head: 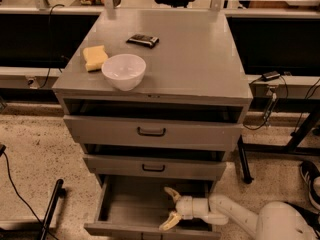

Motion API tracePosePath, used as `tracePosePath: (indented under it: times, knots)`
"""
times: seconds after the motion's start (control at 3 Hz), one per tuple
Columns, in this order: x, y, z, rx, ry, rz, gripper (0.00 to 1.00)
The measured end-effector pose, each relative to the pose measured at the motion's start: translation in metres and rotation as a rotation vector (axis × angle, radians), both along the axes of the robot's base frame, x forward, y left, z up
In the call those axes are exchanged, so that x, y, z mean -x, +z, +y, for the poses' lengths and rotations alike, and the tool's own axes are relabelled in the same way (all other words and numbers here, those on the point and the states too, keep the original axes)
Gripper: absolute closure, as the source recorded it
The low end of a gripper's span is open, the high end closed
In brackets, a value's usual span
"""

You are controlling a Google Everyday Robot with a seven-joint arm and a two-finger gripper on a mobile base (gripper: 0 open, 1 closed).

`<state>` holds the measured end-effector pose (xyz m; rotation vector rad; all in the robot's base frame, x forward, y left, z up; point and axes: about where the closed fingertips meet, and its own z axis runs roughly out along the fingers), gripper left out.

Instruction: Place coke can into bottom drawer

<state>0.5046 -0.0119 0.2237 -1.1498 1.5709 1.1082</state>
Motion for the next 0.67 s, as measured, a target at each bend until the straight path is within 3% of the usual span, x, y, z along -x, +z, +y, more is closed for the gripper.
tracePosePath:
  times: [0.33, 0.67]
  knots:
    - [0.007, 0.015, 0.004, -0.015, 0.031, -0.022, 0.00]
    - [0.020, 0.037, -0.011, -0.009, 0.029, -0.052, 0.00]
